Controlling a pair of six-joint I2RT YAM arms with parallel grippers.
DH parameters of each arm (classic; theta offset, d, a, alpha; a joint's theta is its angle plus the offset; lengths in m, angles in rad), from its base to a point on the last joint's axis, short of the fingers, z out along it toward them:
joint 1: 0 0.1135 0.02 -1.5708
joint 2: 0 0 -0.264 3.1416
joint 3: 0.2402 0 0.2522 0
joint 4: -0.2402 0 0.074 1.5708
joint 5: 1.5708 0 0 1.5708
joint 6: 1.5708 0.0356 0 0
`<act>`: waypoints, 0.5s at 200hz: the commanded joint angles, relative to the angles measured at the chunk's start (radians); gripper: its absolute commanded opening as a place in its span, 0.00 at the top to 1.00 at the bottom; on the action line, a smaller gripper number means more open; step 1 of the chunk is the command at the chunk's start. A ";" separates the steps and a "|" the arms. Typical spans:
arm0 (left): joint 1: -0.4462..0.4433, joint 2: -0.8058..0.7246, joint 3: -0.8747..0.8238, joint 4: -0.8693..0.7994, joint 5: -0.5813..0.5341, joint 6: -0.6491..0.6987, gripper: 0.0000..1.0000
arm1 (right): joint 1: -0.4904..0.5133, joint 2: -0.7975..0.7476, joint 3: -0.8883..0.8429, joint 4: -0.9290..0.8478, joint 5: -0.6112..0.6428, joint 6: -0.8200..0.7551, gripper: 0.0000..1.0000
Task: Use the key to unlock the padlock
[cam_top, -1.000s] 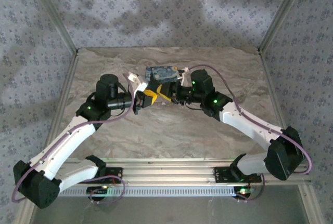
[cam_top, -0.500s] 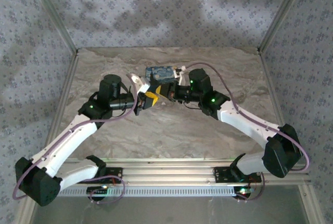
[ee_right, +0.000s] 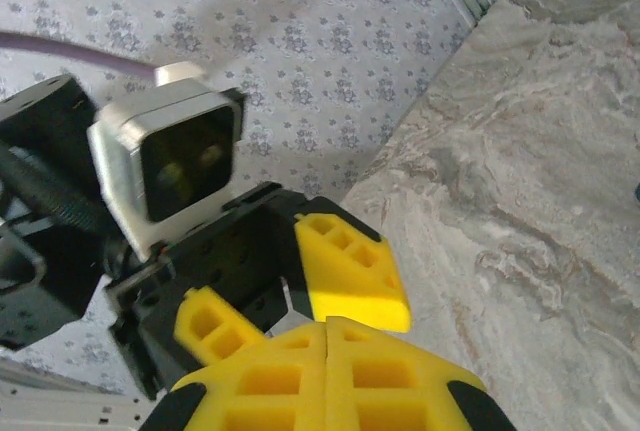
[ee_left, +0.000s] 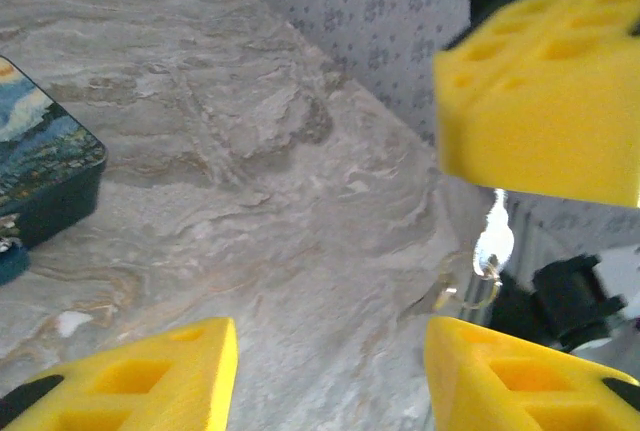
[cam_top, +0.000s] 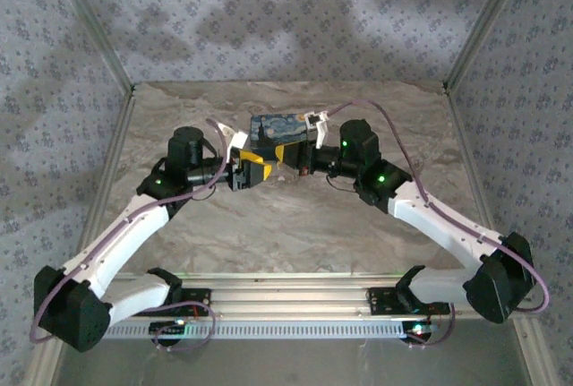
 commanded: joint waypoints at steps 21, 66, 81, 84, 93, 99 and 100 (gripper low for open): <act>0.004 0.018 -0.051 0.385 0.189 -0.323 0.44 | -0.021 -0.027 -0.023 0.071 -0.067 -0.102 1.00; -0.032 0.030 -0.054 0.439 0.177 -0.364 0.45 | -0.041 -0.026 -0.051 0.149 -0.086 -0.059 1.00; -0.040 0.036 -0.057 0.430 0.160 -0.353 0.45 | -0.043 -0.024 -0.053 0.162 -0.093 -0.047 1.00; -0.041 0.036 -0.057 0.426 0.156 -0.349 0.45 | -0.043 -0.024 -0.052 0.163 -0.094 -0.045 1.00; -0.040 0.038 -0.058 0.418 0.145 -0.342 0.45 | -0.043 -0.024 -0.050 0.166 -0.096 -0.041 1.00; -0.041 0.038 -0.058 0.413 0.138 -0.337 0.45 | -0.043 -0.024 -0.051 0.165 -0.097 -0.038 1.00; -0.041 0.038 -0.058 0.413 0.137 -0.337 0.45 | -0.044 -0.024 -0.050 0.165 -0.098 -0.038 1.00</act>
